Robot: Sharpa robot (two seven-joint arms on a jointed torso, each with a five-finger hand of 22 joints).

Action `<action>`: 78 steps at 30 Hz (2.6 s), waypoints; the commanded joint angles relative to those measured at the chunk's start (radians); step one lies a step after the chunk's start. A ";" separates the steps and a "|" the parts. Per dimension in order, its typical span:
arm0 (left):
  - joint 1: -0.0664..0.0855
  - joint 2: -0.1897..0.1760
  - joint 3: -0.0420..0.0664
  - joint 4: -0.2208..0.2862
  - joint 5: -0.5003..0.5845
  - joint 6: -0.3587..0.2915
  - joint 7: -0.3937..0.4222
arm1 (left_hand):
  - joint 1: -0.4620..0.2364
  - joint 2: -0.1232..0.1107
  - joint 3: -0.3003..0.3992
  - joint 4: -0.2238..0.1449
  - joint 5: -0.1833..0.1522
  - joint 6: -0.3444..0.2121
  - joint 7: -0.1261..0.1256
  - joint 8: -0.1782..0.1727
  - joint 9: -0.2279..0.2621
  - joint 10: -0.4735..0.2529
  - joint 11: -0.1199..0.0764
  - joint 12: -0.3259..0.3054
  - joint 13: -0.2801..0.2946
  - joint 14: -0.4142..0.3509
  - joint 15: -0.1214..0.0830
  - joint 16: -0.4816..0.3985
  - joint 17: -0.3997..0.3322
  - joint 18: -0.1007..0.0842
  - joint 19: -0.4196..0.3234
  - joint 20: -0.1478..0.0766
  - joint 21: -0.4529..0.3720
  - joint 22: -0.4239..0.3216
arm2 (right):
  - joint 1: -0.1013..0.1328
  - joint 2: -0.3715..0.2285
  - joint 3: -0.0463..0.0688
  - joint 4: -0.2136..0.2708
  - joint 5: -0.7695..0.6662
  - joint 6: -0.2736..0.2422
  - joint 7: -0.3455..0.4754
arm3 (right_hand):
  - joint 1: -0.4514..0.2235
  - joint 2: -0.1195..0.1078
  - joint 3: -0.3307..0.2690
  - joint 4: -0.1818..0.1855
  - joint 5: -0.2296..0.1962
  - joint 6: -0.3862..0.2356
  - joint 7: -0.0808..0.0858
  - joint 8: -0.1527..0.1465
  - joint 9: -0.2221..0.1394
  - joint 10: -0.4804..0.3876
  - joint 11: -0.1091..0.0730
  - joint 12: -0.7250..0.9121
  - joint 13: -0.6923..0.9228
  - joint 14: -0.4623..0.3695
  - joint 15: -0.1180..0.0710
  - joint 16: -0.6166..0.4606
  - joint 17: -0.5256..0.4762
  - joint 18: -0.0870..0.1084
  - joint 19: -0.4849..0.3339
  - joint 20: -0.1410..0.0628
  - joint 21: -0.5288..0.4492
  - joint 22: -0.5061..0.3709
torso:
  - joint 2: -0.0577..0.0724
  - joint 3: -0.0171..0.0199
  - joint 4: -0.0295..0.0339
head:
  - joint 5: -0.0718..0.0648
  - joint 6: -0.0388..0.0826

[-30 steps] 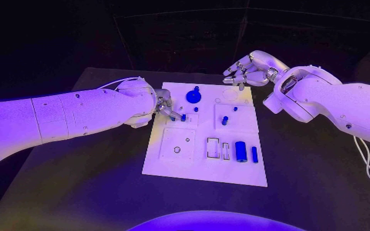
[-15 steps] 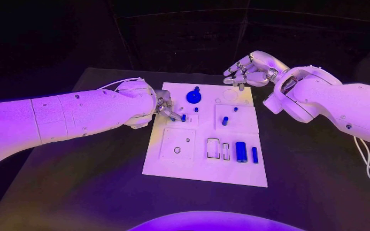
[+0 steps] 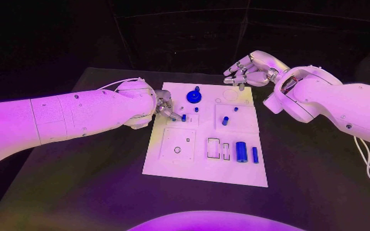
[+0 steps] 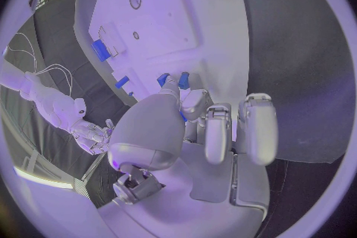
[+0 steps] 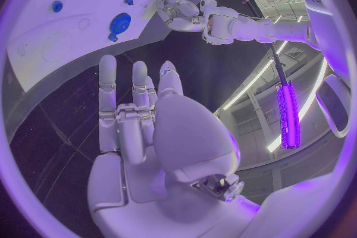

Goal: Assemble the parts on the task board

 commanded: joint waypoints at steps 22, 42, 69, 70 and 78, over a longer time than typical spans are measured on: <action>0.015 -0.036 0.007 0.020 0.047 -0.142 0.054 | -0.045 -0.015 -0.068 0.020 0.005 -0.032 0.008 -0.014 -0.011 -0.018 0.008 -0.026 -0.035 0.106 -0.003 0.003 0.263 0.007 0.004 -0.005 -0.023 0.048 | 0.002 0.003 0.001 -0.004 -0.002 0.003 0.003 | 0.001 0.008 -0.002 0.005 -0.003 -0.008 0.000 0.003 0.001 0.000 0.002 0.005 0.002 0.107 0.006 0.002 0.263 0.003 0.009 0.001 -0.006 0.001 | 0.000 0.0003 0.0006 | -0.006 0.001; 0.023 0.014 0.003 -0.039 0.098 -0.313 0.621 | 0.422 -0.025 0.046 -0.191 0.019 -0.157 0.149 -0.288 -0.353 -0.485 0.151 -0.625 -0.618 -0.277 0.113 -0.603 -0.395 0.131 -0.392 0.112 -0.737 -0.627 | 0.002 0.008 0.001 -0.011 -0.002 -0.008 0.003 | 0.007 0.008 -0.003 0.004 0.000 -0.011 0.001 0.002 0.001 -0.004 0.002 0.004 0.001 0.107 0.006 0.002 0.263 0.003 0.008 0.001 -0.008 0.001 | 0.002 -0.0008 -0.0014 | -0.016 0.017; -0.013 0.207 -0.008 -0.265 -0.326 -0.157 0.671 | 0.369 -0.124 0.173 -0.242 0.020 0.040 0.119 -0.476 -0.661 -0.346 0.137 -0.874 -0.978 0.013 0.096 -0.231 -0.137 0.082 -0.080 0.084 -0.413 -0.327 | 0.002 0.019 0.001 -0.012 -0.002 -0.020 0.007 | 0.012 0.010 -0.004 0.004 0.004 -0.015 0.002 0.000 0.000 -0.012 0.004 0.000 0.000 0.107 0.007 0.002 0.263 0.002 0.006 0.002 -0.011 0.000 | 0.003 -0.0014 -0.0047 | -0.030 0.023; -0.014 0.209 -0.008 -0.269 -0.329 -0.150 0.668 | 0.367 -0.125 0.175 -0.242 0.020 0.042 0.119 -0.477 -0.663 -0.346 0.137 -0.876 -0.979 0.014 0.096 -0.230 -0.138 0.081 -0.079 0.084 -0.411 -0.325 | 0.002 0.019 0.001 -0.012 -0.002 -0.020 0.007 | 0.012 0.010 -0.004 0.004 0.004 -0.015 0.002 0.000 0.000 -0.012 0.004 0.000 0.000 0.107 0.007 0.002 0.263 0.002 0.006 0.002 -0.011 0.000 | 0.003 -0.0013 -0.0049 | -0.031 0.023; -0.018 0.227 -0.008 -0.297 -0.345 -0.132 0.653 | 0.367 -0.122 0.195 -0.243 0.021 0.057 0.119 -0.480 -0.671 -0.333 0.135 -0.884 -0.990 0.020 0.093 -0.225 -0.138 0.077 -0.068 0.082 -0.389 -0.301 | 0.002 0.021 0.001 -0.013 -0.002 -0.019 0.007 | 0.012 0.010 -0.004 0.004 0.004 -0.015 0.002 0.000 0.000 -0.012 0.004 0.000 0.000 0.107 0.007 0.002 0.263 0.002 0.006 0.002 -0.011 0.000 | 0.003 -0.0018 -0.0051 | -0.032 0.022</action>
